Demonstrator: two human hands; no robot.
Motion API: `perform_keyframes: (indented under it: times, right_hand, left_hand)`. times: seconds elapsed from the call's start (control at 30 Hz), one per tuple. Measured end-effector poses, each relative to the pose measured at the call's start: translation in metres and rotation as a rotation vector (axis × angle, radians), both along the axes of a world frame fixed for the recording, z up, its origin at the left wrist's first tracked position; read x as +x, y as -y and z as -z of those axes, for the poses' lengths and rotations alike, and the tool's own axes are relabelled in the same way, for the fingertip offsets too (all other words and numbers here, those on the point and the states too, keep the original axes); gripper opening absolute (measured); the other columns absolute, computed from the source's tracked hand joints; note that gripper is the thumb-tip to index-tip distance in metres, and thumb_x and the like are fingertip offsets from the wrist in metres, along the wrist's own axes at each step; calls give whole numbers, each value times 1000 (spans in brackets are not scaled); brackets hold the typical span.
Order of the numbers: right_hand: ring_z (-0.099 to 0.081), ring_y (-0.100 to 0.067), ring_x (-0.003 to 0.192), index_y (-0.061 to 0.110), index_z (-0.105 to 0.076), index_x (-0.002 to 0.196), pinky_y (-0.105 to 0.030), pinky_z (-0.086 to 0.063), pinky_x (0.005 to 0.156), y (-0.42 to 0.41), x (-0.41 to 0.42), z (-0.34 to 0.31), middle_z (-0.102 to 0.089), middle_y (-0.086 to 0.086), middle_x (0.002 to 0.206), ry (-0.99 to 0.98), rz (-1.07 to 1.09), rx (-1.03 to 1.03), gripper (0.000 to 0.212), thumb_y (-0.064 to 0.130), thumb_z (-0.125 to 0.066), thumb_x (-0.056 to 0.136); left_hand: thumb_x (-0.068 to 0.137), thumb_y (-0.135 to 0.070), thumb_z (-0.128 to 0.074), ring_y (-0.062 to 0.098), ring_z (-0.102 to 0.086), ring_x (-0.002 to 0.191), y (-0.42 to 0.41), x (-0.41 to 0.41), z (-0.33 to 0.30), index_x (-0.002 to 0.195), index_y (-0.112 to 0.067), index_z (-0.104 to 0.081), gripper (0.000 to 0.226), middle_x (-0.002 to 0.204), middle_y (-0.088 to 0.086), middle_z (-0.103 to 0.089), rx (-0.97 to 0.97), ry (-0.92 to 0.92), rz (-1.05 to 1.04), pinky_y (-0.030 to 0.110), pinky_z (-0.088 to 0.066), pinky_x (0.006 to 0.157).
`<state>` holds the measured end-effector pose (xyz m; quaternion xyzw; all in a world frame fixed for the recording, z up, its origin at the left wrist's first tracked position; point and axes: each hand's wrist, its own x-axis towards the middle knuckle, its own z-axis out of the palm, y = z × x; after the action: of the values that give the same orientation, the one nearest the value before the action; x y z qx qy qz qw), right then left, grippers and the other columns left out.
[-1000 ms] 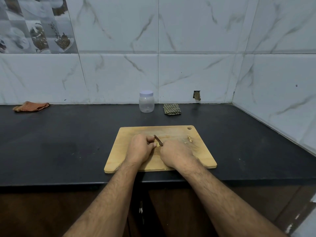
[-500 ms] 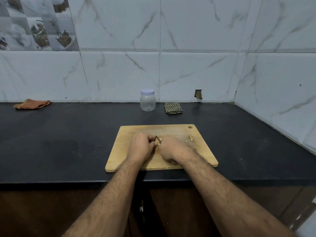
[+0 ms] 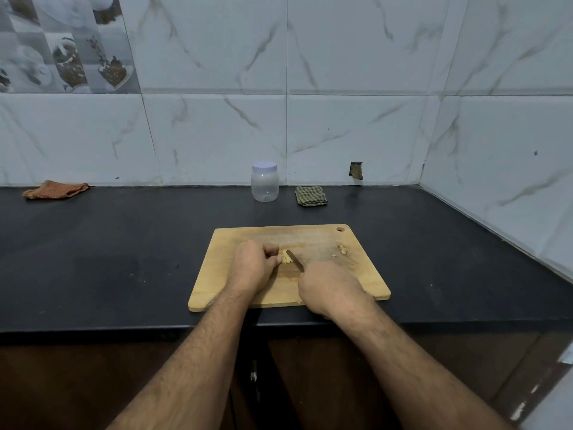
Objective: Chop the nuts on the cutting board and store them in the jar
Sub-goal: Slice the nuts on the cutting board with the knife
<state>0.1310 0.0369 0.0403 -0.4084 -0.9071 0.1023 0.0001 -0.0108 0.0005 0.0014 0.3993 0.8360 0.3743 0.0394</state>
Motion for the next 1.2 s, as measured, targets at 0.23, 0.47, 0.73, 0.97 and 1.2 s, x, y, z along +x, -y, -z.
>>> perform_keyframes:
  times: [0.23, 0.47, 0.73, 0.97, 1.2]
  right_hand:
    - [-57, -21, 86, 14, -64, 112, -32, -45, 69, -6, -21, 3, -60, -3, 95, -78, 0, 26, 25, 20, -43, 101]
    - [-63, -21, 90, 13, -65, 110, -31, -49, 69, -10, -27, 6, -66, -4, 101, -56, -3, 26, 24, 20, -45, 100]
    - [-57, -17, 80, 16, -63, 107, -28, -35, 53, -15, -27, 6, -61, 0, 91, -70, 10, -41, 22, 21, -44, 99]
    - [-58, -18, 81, 17, -63, 106, -29, -36, 54, -16, -29, 9, -63, 0, 93, -69, -2, -9, 21, 25, -45, 100]
    - [-56, -21, 84, 14, -64, 109, -31, -40, 67, -19, -31, 5, -60, -3, 94, -44, -49, -24, 27, 21, -40, 99]
  left_hand:
    - [91, -23, -67, 17, -64, 84, -1, -3, 4, 97, -23, -78, 13, 85, -2, -73, -25, -5, 18, 34, -53, 76]
    - [91, -22, -67, 15, -64, 86, -2, -4, 4, 97, -24, -78, 12, 87, -3, -74, -10, -6, 23, 37, -54, 82]
    - [88, -20, -72, 11, -63, 95, -3, -5, 4, 116, -20, -72, 28, 98, -7, -72, 53, 72, -21, 29, -50, 89]
    - [87, -20, -73, 12, -64, 96, -2, -7, 5, 113, -20, -74, 26, 102, -5, -74, 54, 69, -20, 28, -50, 88]
    - [88, -23, -71, 10, -63, 94, -6, -10, 7, 107, -24, -76, 19, 99, -8, -74, 14, 37, -9, 28, -50, 83]
